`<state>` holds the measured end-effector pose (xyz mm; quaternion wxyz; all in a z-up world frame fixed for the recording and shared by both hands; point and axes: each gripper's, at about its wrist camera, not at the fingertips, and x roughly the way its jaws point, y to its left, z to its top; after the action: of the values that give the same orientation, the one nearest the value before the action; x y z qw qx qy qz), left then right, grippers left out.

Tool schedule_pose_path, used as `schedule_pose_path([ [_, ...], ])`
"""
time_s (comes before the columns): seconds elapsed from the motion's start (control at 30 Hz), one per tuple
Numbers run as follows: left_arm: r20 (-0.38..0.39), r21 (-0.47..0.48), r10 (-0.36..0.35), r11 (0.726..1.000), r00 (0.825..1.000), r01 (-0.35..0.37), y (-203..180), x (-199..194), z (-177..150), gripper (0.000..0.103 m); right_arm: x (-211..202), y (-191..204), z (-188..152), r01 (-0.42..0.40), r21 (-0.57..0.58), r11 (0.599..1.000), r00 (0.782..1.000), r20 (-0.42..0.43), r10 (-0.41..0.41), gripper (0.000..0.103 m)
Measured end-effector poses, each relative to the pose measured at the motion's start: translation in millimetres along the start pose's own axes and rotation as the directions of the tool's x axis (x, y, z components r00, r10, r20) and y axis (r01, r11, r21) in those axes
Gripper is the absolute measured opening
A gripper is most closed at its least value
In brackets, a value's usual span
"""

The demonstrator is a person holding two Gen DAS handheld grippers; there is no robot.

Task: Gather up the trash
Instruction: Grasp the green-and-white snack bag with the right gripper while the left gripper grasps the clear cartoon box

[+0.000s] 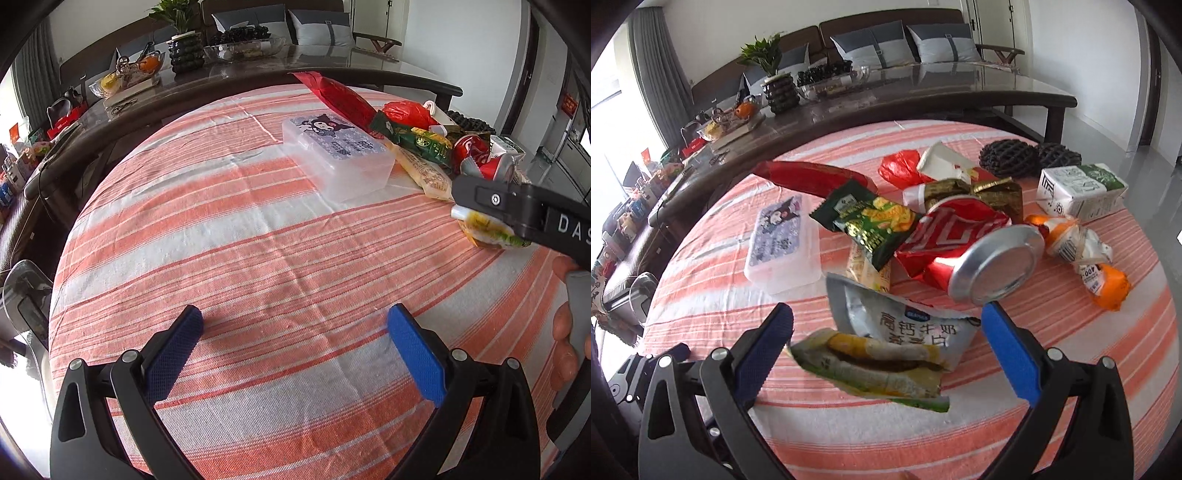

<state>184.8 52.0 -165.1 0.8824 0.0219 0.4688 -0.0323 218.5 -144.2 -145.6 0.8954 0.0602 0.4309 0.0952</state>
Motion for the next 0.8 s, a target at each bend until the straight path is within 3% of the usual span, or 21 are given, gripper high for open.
schedule_pose_path([
  [0.27,0.008,-0.028,-0.030,0.999,1.000,0.030,4,0,6,0.099,-46,-48,-56,0.121,0.020,0.992,0.993,0.009,-0.121,0.098],
  [0.37,0.025,-0.098,-0.119,0.988,0.993,0.121,13,-1,27,0.099,-44,-51,-71,0.111,0.010,0.994,0.994,-0.025,-0.111,0.098],
  [0.5,0.059,-0.101,-0.145,0.983,0.988,0.151,2,1,73,0.099,-40,-46,-71,0.127,-0.001,0.992,0.991,-0.040,-0.127,0.098],
  [0.63,0.026,-0.048,-0.112,0.992,0.993,0.113,-26,29,112,0.099,-33,-35,-71,0.189,-0.053,0.980,0.979,-0.064,-0.193,0.098],
  [0.73,-0.025,-0.025,-0.040,0.999,0.999,0.039,-35,56,121,0.099,-32,-39,-71,0.170,-0.034,0.985,0.983,-0.067,-0.172,0.098],
  [0.8,-0.043,-0.055,-0.060,0.997,0.997,0.058,-26,64,120,0.095,-31,-38,-71,0.177,-0.040,0.983,0.981,-0.068,-0.179,0.098],
])
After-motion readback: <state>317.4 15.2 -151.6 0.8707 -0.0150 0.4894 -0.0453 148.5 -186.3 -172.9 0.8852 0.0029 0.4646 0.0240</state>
